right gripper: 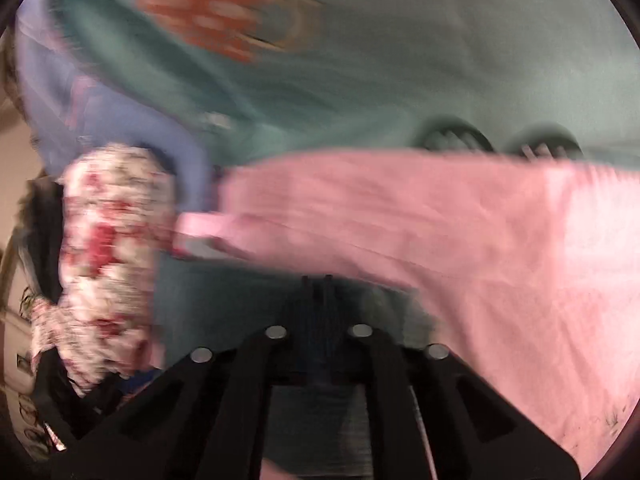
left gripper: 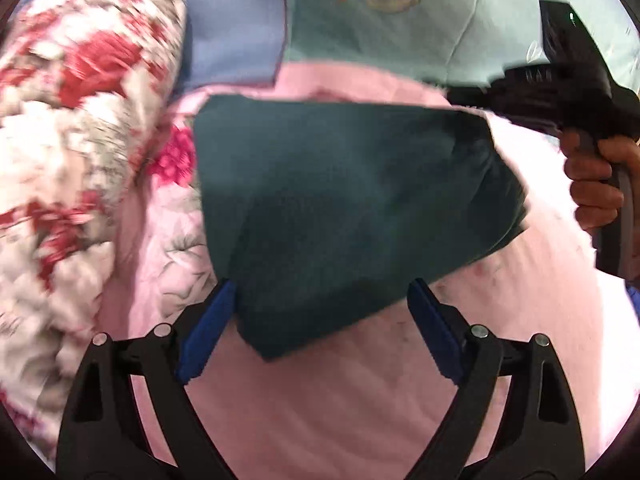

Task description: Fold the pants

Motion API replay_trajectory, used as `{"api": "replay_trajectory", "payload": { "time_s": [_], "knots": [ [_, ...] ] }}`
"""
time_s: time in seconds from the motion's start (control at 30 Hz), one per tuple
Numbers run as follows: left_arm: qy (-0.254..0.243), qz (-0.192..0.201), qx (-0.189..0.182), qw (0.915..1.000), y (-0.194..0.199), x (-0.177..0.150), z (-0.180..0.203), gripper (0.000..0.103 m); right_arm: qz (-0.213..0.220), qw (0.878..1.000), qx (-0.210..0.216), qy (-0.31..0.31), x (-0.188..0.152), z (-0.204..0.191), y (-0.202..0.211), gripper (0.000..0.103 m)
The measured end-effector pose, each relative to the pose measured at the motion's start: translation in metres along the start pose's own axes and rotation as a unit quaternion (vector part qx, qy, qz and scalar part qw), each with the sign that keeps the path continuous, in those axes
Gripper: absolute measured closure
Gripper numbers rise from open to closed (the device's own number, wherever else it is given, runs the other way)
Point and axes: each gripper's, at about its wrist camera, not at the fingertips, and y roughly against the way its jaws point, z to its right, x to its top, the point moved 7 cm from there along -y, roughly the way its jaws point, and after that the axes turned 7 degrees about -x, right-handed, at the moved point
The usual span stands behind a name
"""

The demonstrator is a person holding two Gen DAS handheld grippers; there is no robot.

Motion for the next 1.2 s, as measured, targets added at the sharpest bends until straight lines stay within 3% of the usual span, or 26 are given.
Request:
{"api": "replay_trajectory", "payload": {
  "time_s": [0.13, 0.23, 0.27, 0.33, 0.37, 0.4, 0.43, 0.53, 0.6, 0.67, 0.77, 0.83, 0.87, 0.93, 0.97, 1.1, 1.17, 1.2],
  "knots": [
    [0.027, 0.032, -0.013, 0.9990, 0.007, 0.004, -0.003, 0.014, -0.064, 0.988, 0.133, 0.055, 0.002, -0.084, -0.030, 0.092],
    [0.043, 0.005, -0.019, 0.9989, -0.018, 0.001, -0.007, 0.014, -0.139, 0.974, 0.165, 0.073, -0.005, -0.120, -0.087, 0.092],
    [0.042, -0.001, -0.018, 0.9990, -0.024, -0.002, -0.009, 0.014, -0.168, 0.972, 0.150, 0.075, -0.010, -0.122, -0.113, 0.092],
    [0.021, 0.002, -0.004, 0.9998, -0.028, -0.005, -0.007, 0.014, -0.178, 0.977, 0.083, 0.082, -0.013, -0.107, -0.145, 0.094],
    [0.014, -0.001, 0.001, 0.9999, -0.028, -0.006, -0.006, 0.014, -0.179, 0.979, 0.074, 0.070, -0.011, -0.098, -0.154, 0.102],
    [0.012, -0.004, 0.001, 0.9999, -0.027, -0.008, -0.006, 0.014, -0.174, 0.981, 0.075, 0.036, -0.005, -0.087, -0.153, 0.103],
    [0.010, -0.007, -0.001, 0.9999, -0.024, -0.010, -0.005, 0.014, -0.163, 0.984, 0.072, 0.007, 0.000, -0.079, -0.145, 0.101],
    [0.021, -0.008, -0.027, 0.9994, -0.007, -0.014, -0.005, 0.014, -0.083, 0.995, 0.054, -0.030, 0.014, -0.061, -0.085, 0.076],
    [0.023, 0.015, -0.040, 0.9988, 0.009, -0.008, -0.002, 0.013, -0.027, 0.998, 0.049, -0.014, 0.014, -0.053, -0.035, 0.071],
    [0.022, 0.047, -0.049, 0.9975, 0.021, 0.003, 0.001, 0.008, 0.000, 1.000, 0.024, -0.012, 0.003, -0.036, 0.001, 0.067],
    [0.021, 0.050, -0.055, 0.9970, 0.007, 0.017, 0.003, 0.007, -0.012, 0.999, -0.017, -0.033, -0.018, 0.003, 0.013, 0.067],
    [0.021, 0.018, -0.064, 0.9976, -0.019, 0.013, 0.005, 0.007, -0.040, 0.996, -0.063, -0.051, -0.040, 0.033, 0.002, 0.067],
    [0.019, 0.001, -0.058, 0.9981, -0.033, 0.012, 0.004, 0.007, -0.048, 0.994, -0.085, -0.052, -0.051, 0.047, -0.003, 0.074],
    [-0.027, -0.002, -0.019, 0.9995, -0.039, 0.009, 0.011, 0.007, -0.039, 0.994, -0.080, -0.065, -0.057, 0.051, -0.001, 0.084],
    [-0.051, -0.016, -0.005, 0.9986, -0.036, 0.008, 0.019, 0.007, -0.036, 0.993, -0.079, -0.075, -0.057, 0.048, 0.006, 0.082],
    [-0.039, -0.001, -0.042, 0.9983, -0.010, 0.004, 0.030, 0.006, -0.006, 0.998, -0.054, -0.040, -0.071, 0.011, 0.038, 0.077],
    [-0.012, -0.024, -0.031, 0.9992, -0.014, -0.004, 0.025, 0.005, -0.048, 0.994, -0.087, -0.047, -0.091, 0.013, 0.023, 0.071],
    [0.002, -0.042, -0.021, 0.9989, -0.016, -0.009, 0.021, 0.005, -0.083, 0.986, -0.127, -0.071, -0.107, 0.028, 0.012, 0.071]
  ]
}}
